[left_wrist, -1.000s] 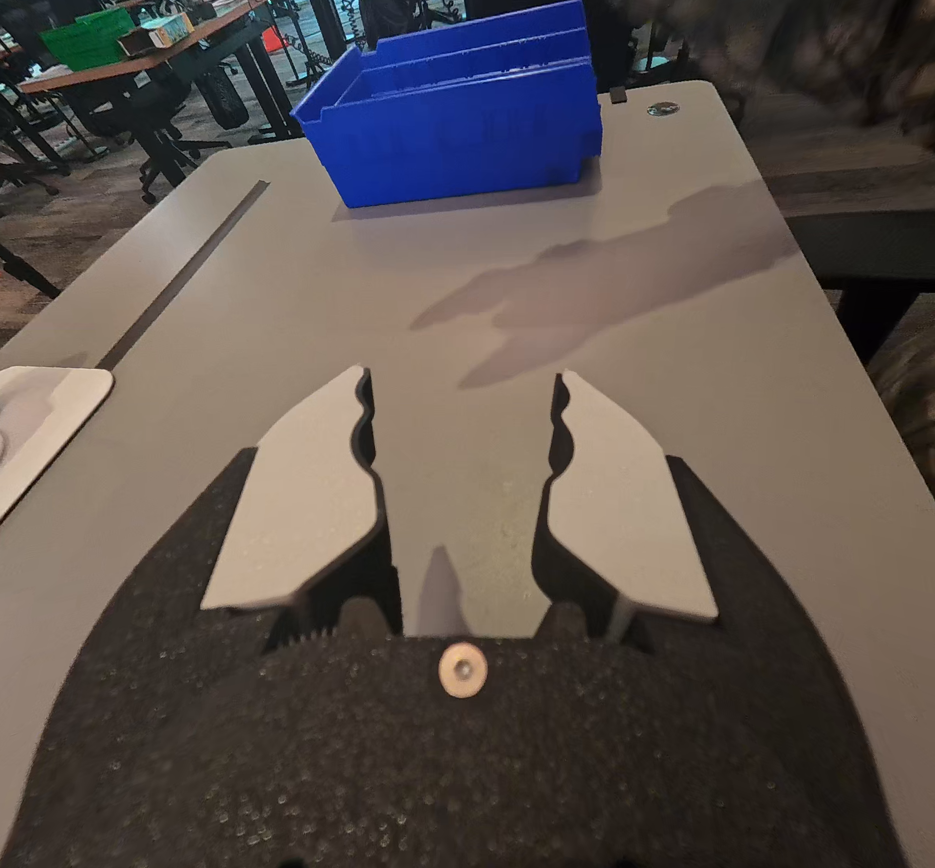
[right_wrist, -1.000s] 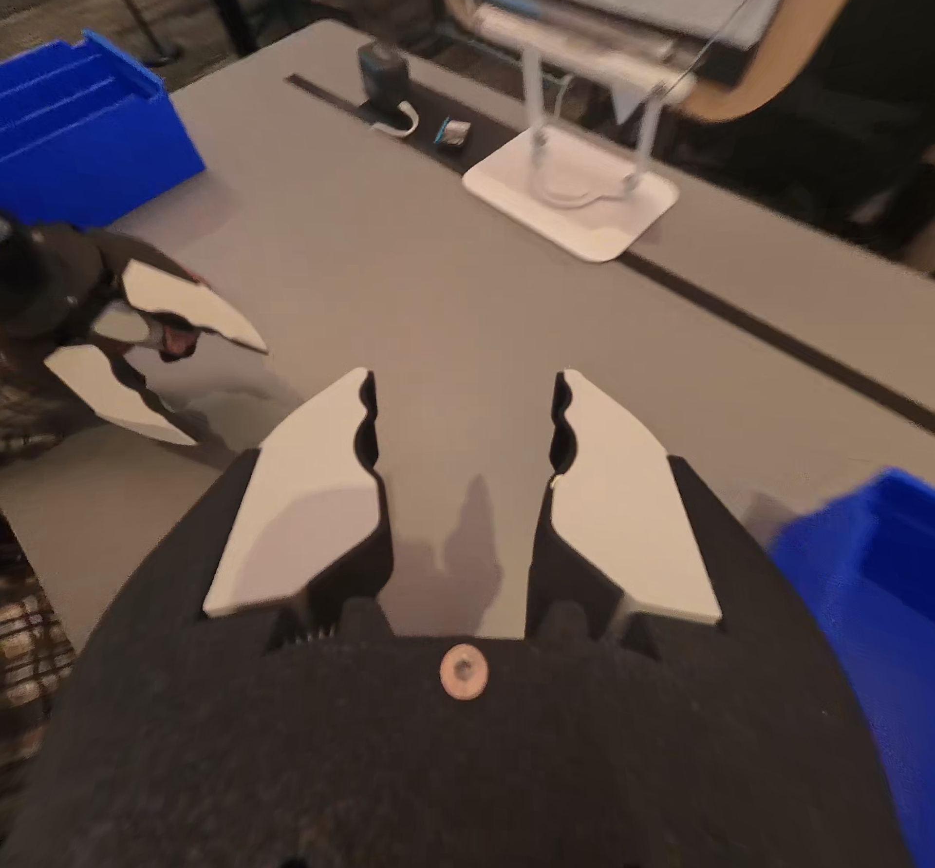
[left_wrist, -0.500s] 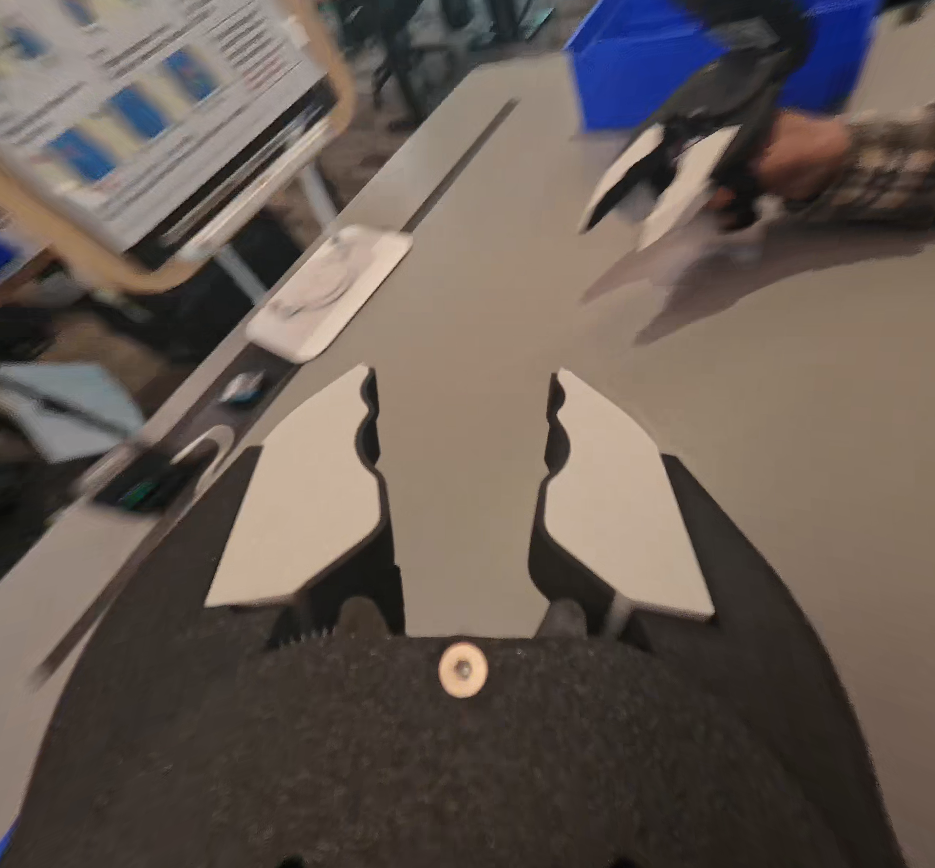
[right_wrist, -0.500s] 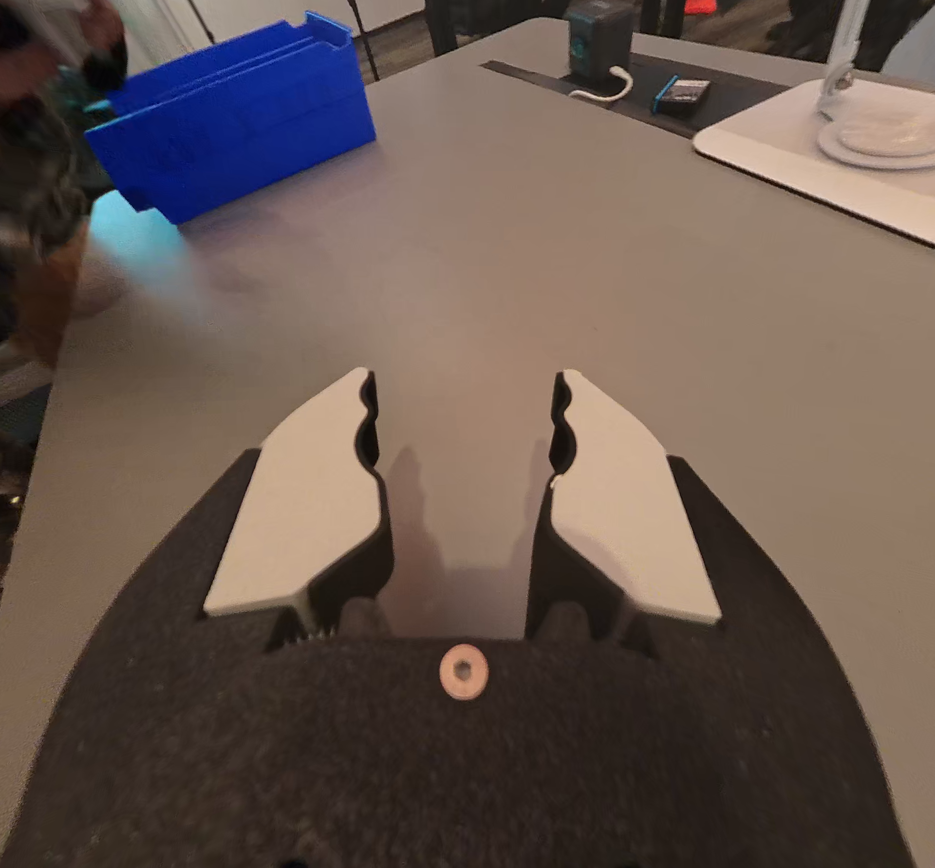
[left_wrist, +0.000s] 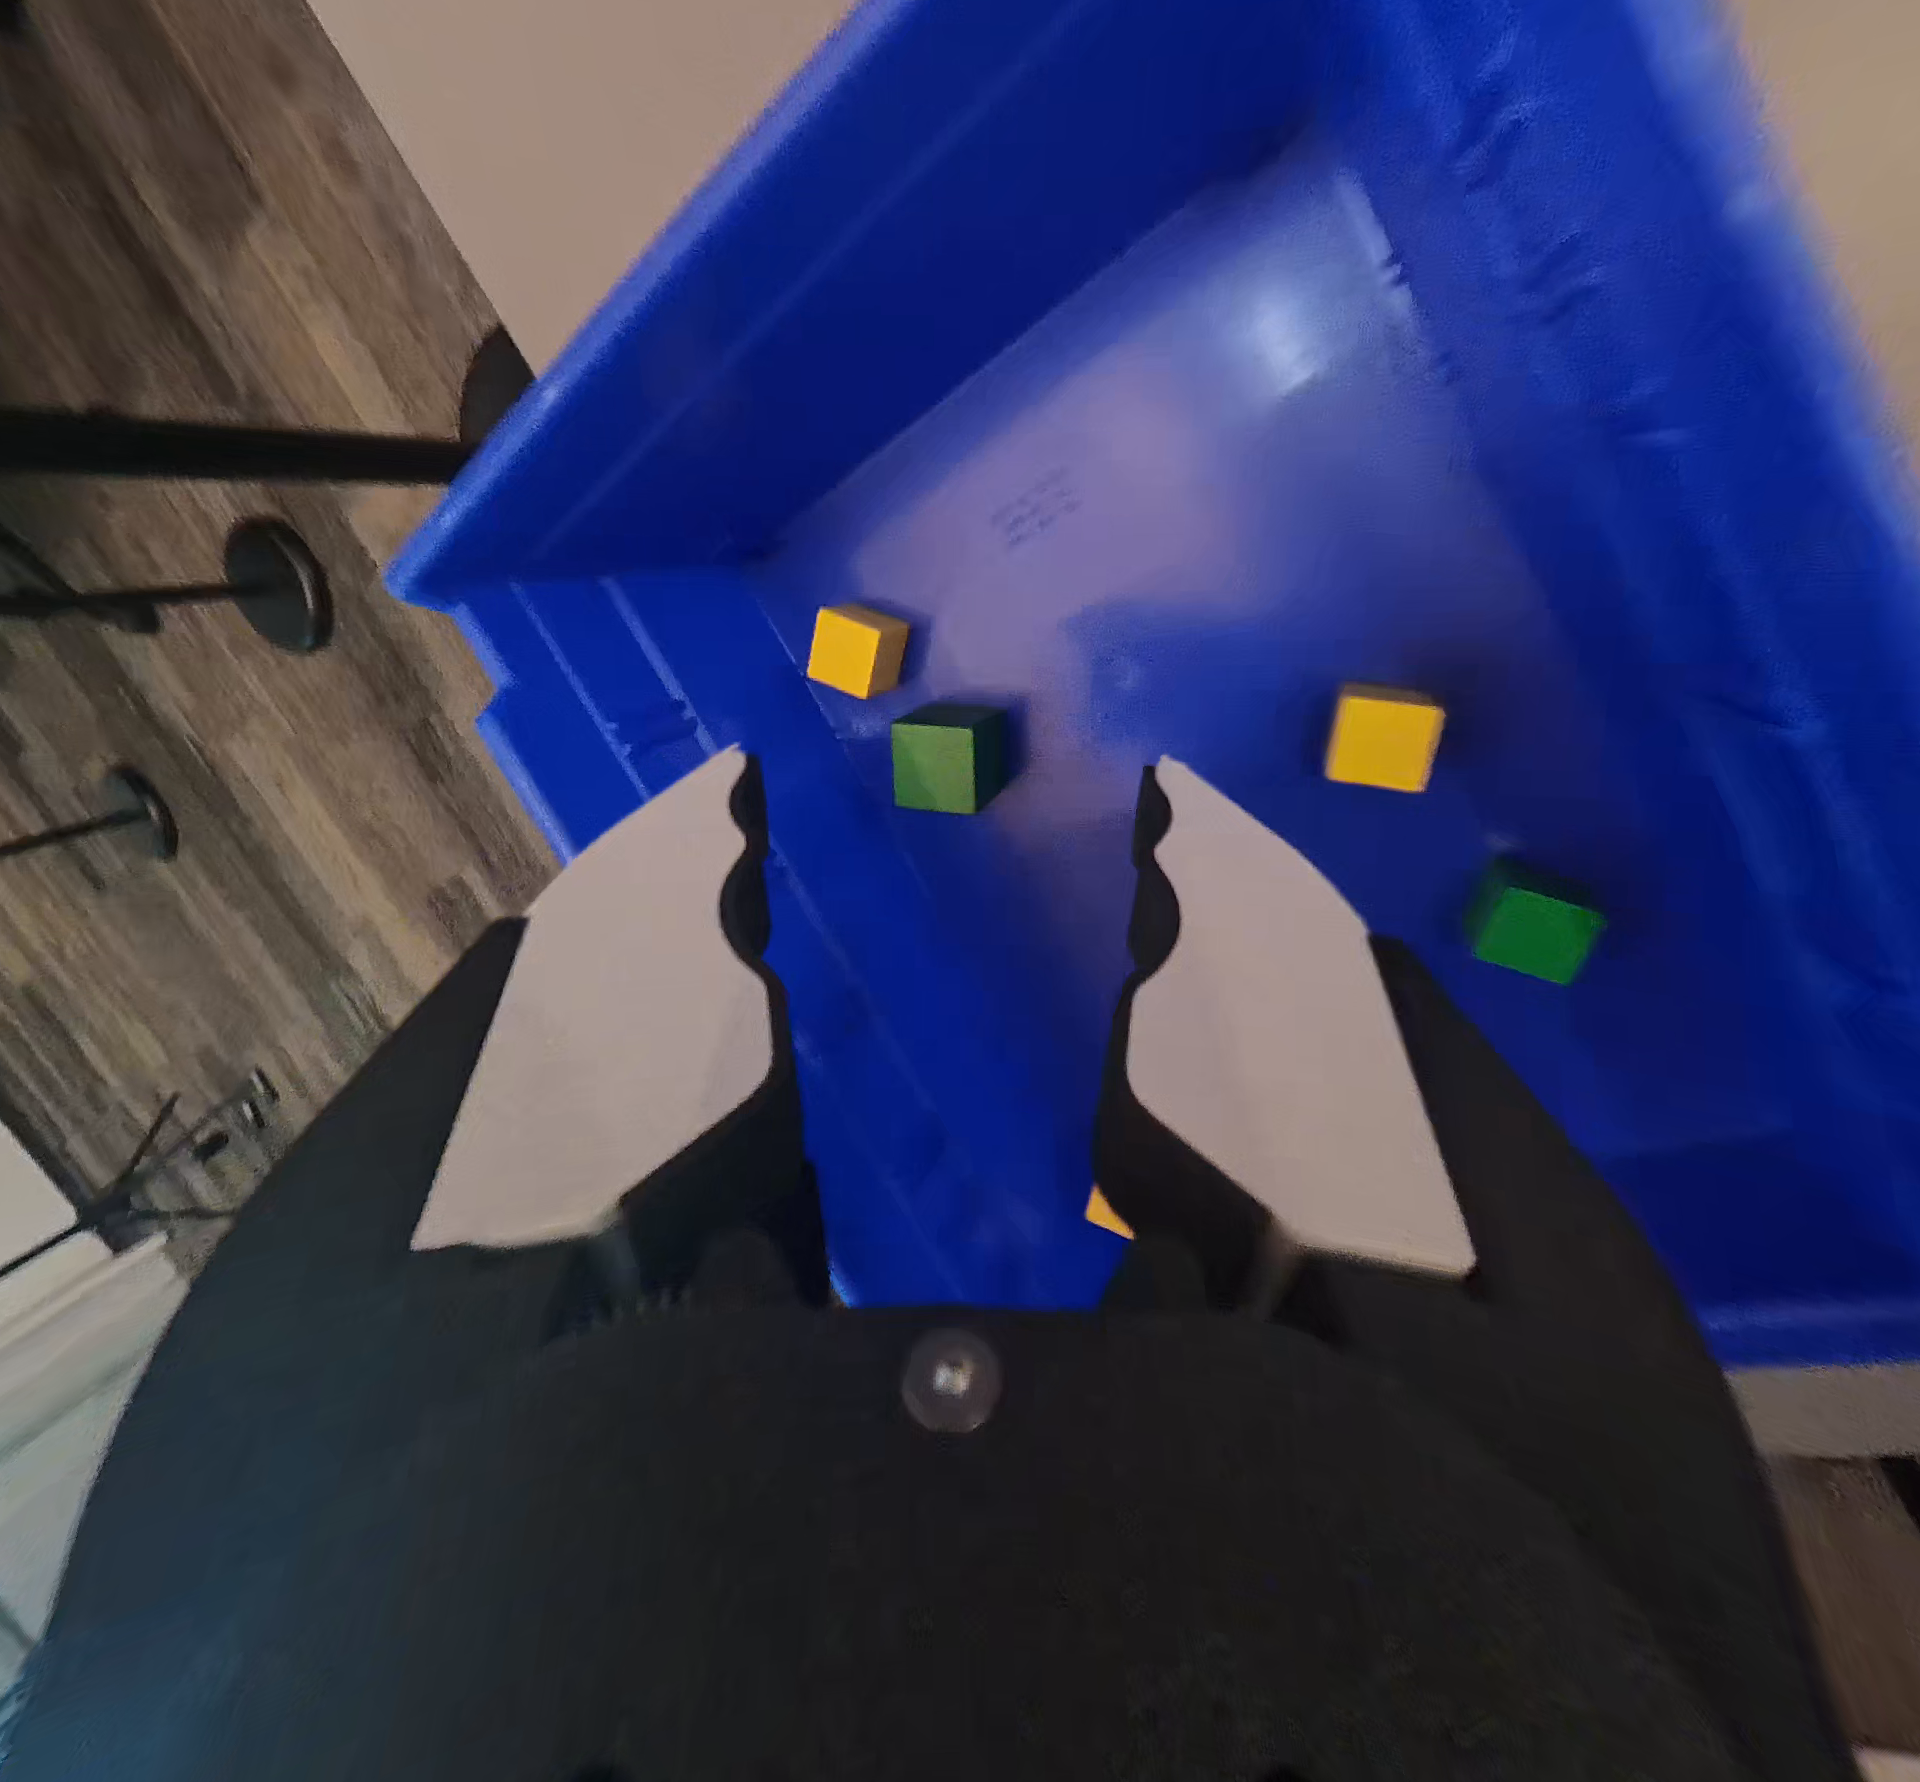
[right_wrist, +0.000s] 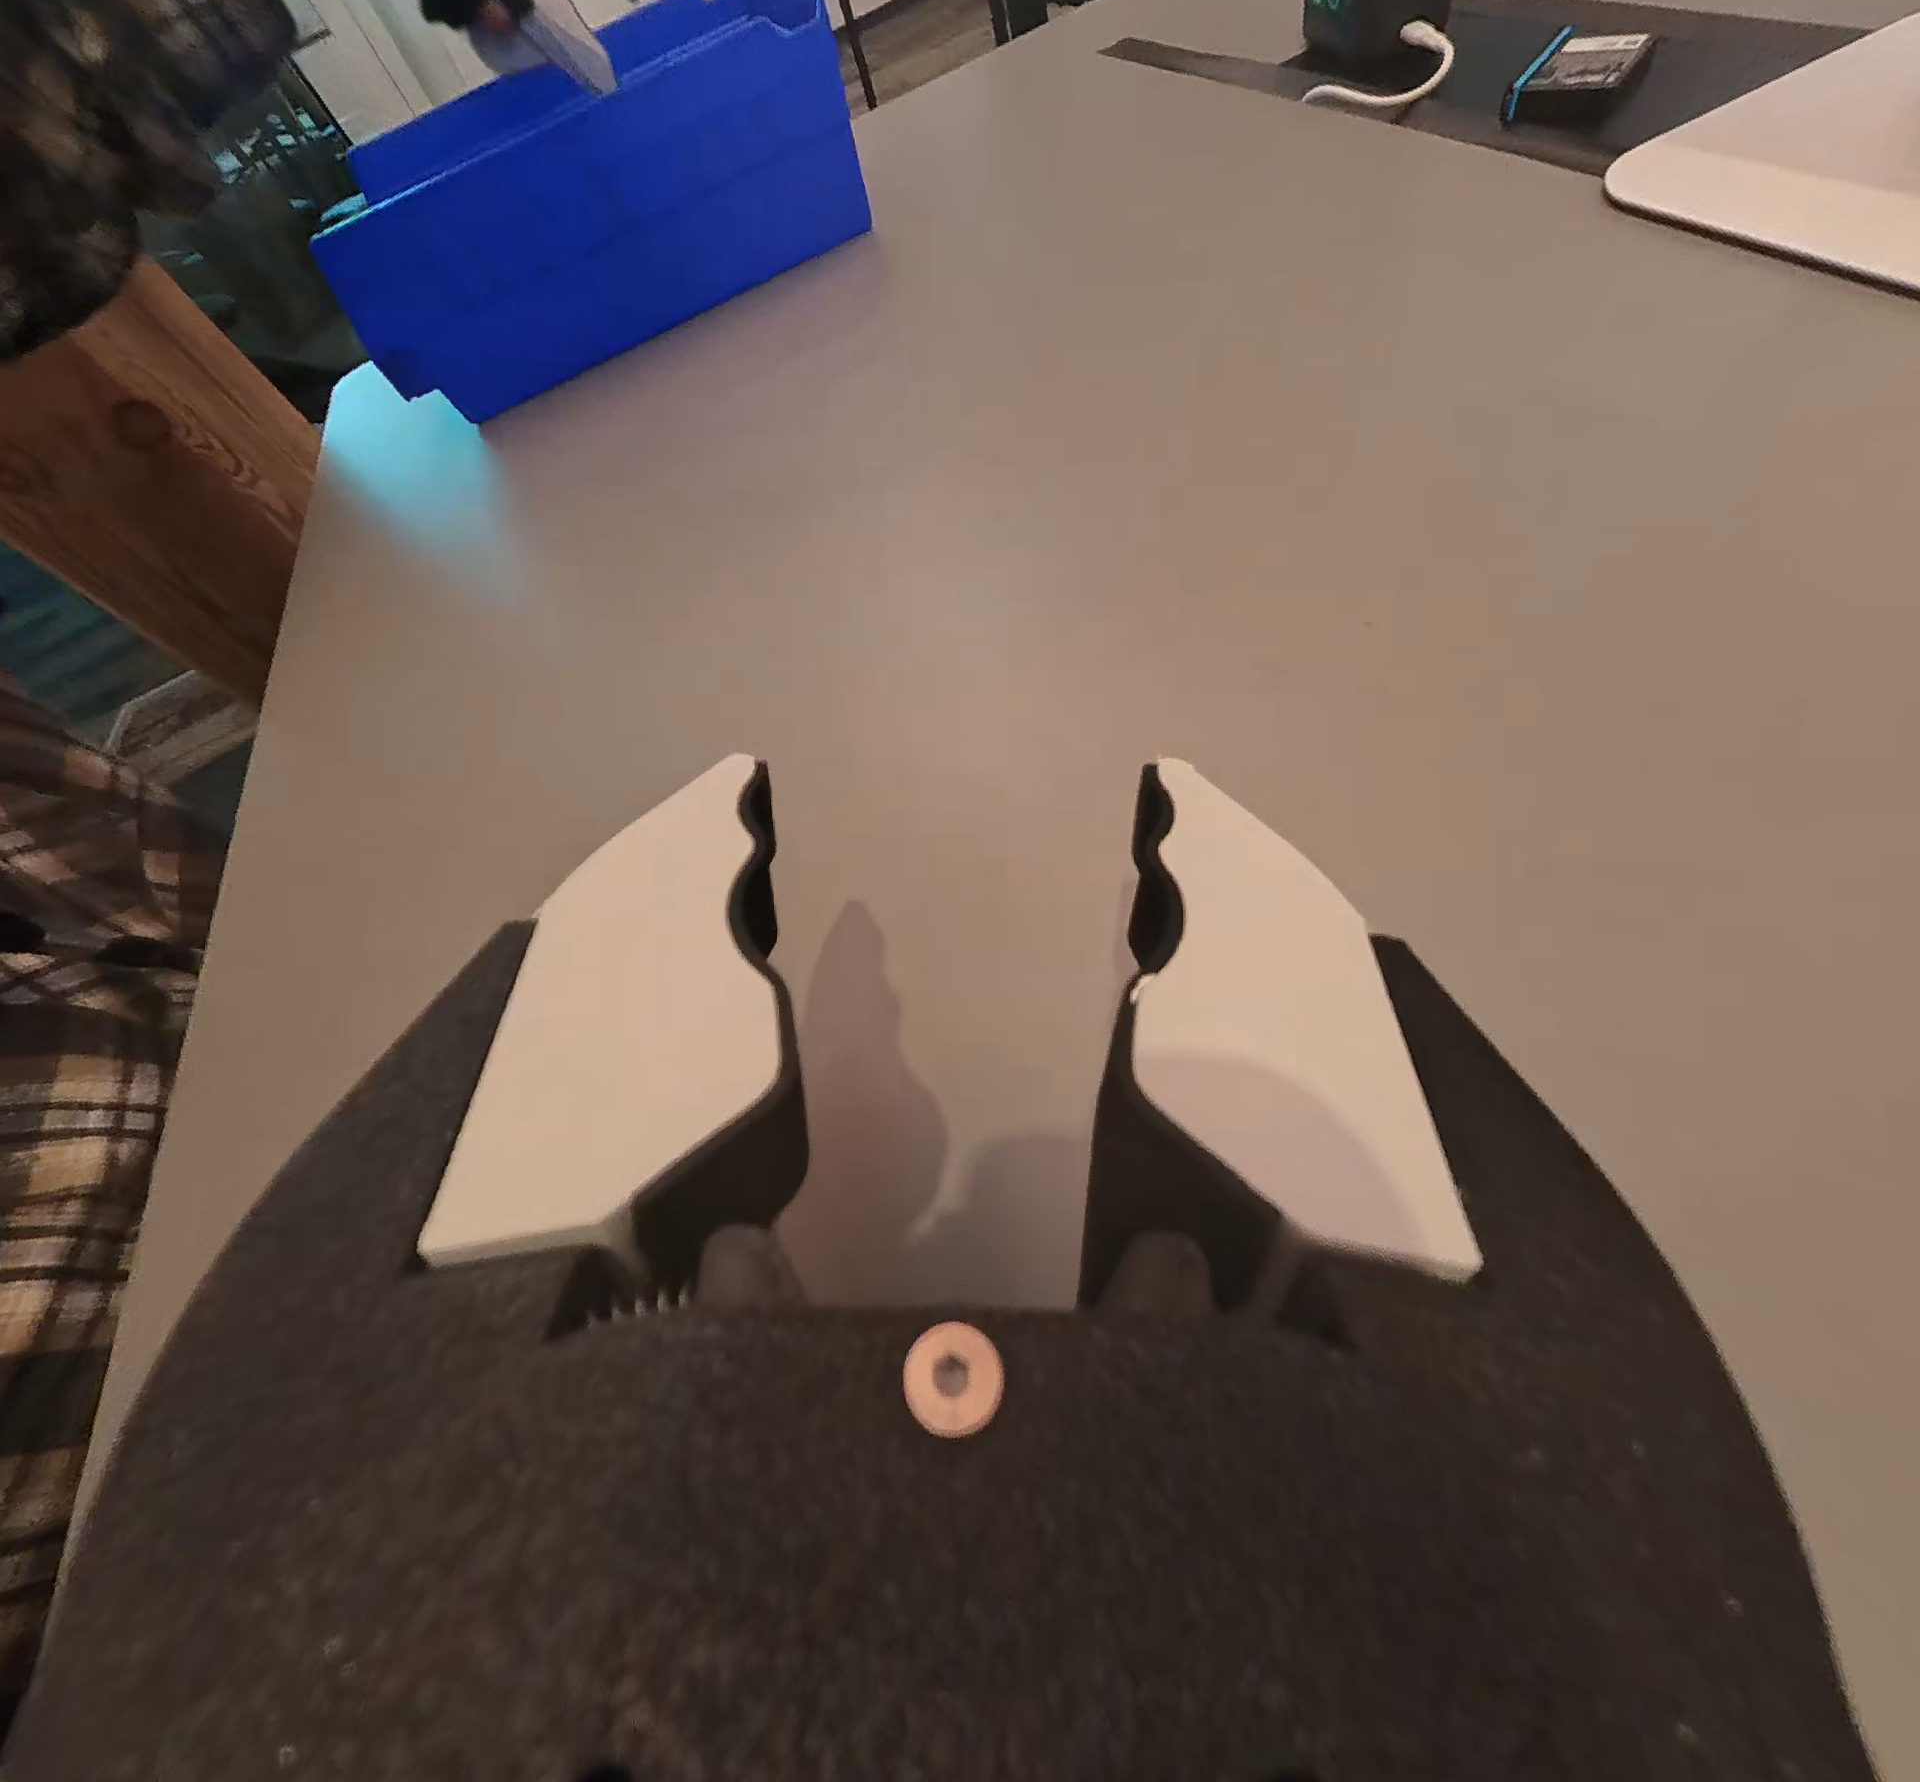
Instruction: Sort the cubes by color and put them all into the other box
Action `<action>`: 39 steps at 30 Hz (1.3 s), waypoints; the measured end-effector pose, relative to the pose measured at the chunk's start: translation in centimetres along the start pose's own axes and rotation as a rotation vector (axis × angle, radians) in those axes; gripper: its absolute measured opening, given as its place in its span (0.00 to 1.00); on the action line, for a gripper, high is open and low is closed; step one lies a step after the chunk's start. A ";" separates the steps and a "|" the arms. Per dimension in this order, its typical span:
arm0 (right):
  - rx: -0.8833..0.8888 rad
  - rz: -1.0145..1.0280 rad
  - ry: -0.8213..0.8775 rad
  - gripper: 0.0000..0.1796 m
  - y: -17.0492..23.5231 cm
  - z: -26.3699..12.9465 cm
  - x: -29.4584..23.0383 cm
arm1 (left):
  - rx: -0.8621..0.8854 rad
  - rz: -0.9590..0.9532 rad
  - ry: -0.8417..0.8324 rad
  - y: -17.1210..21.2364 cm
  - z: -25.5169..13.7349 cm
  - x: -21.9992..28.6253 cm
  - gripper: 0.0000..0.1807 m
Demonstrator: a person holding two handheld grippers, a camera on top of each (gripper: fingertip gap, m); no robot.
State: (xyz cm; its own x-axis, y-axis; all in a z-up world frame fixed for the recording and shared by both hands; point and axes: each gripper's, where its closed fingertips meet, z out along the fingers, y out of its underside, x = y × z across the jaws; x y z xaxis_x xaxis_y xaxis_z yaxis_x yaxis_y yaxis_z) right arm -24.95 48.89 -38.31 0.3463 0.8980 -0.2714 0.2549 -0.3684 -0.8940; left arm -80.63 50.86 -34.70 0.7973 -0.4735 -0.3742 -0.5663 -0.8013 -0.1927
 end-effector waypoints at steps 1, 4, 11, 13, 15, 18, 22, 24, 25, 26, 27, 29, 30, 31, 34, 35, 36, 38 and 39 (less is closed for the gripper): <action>0.000 0.009 -0.006 0.37 0.1 0.0 0.0 | -0.031 -0.003 0.001 0.6 1.2 -0.3 0.38; -0.002 0.029 -0.018 0.37 0.3 0.0 0.1 | -0.101 -0.010 0.021 1.8 4.0 -0.6 0.37; -0.015 0.034 -0.033 0.37 0.6 0.1 0.0 | -0.221 0.031 0.049 3.7 7.2 -0.6 0.35; -0.017 0.038 -0.039 0.37 0.6 0.1 0.0 | -0.250 0.032 0.054 4.3 7.6 -0.8 0.35; -0.020 0.048 -0.051 0.37 0.7 0.2 -0.1 | -0.267 0.022 0.082 4.8 8.1 -0.6 0.33; -0.019 0.055 -0.061 0.36 0.7 0.2 -0.2 | -0.282 0.013 0.118 5.0 8.8 -0.2 0.21; -0.004 0.068 -0.077 0.35 0.6 0.1 -0.3 | -0.275 -0.002 0.150 4.8 8.4 0.0 0.16; 0.018 0.088 -0.088 0.35 0.3 -0.1 -0.3 | -0.203 -0.013 0.114 3.7 7.0 -0.7 0.16; 0.033 0.103 -0.097 0.35 0.1 -0.2 -0.3 | -0.136 -0.025 0.094 2.6 5.9 -1.1 0.16; 0.048 0.122 -0.110 0.35 -0.1 -0.3 -0.4 | -0.054 -0.036 0.075 1.2 4.4 -1.3 0.16; 0.064 0.143 -0.126 0.35 -0.3 -0.4 -0.4 | 0.041 -0.039 0.053 -0.6 2.6 -1.4 0.16; 0.090 0.184 -0.160 0.35 -0.7 -0.5 -0.6 | 0.255 -0.031 0.016 -4.7 -1.6 -0.9 0.16; 0.101 0.201 -0.173 0.35 -0.8 -0.6 -0.7 | 0.373 -0.020 0.011 -7.0 -4.1 -0.1 0.15; 0.114 0.215 -0.184 0.35 -1.0 -0.6 -0.7 | 0.493 -0.003 0.015 -9.4 -6.6 1.1 0.15; 0.162 0.282 -0.225 0.36 -1.9 -0.7 -0.9 | 0.830 0.090 0.073 -15.8 -13.8 6.9 0.15; 0.188 0.316 -0.248 0.37 -2.5 -0.8 -1.1 | 0.920 0.129 0.100 -17.5 -15.7 9.2 0.15; 0.219 0.350 -0.275 0.37 -3.3 -1.0 -1.3 | 0.997 0.169 0.128 -19.1 -17.3 11.5 0.15; 0.262 0.403 -0.323 0.37 -5.0 -1.4 -1.8 | 1.122 0.248 0.182 -21.8 -19.6 16.2 0.15; 0.274 0.419 -0.338 0.37 -5.8 -1.7 -2.0 | 1.171 0.285 0.213 -23.0 -20.4 18.4 0.15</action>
State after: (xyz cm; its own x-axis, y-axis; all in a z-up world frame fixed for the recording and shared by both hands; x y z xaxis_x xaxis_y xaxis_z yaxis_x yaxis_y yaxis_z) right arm -25.58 48.84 -31.99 0.0489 0.7331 -0.6783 -0.0983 -0.6723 -0.7337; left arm -48.65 53.09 -18.67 0.5704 -0.7166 -0.4013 -0.4842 0.1014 -0.8691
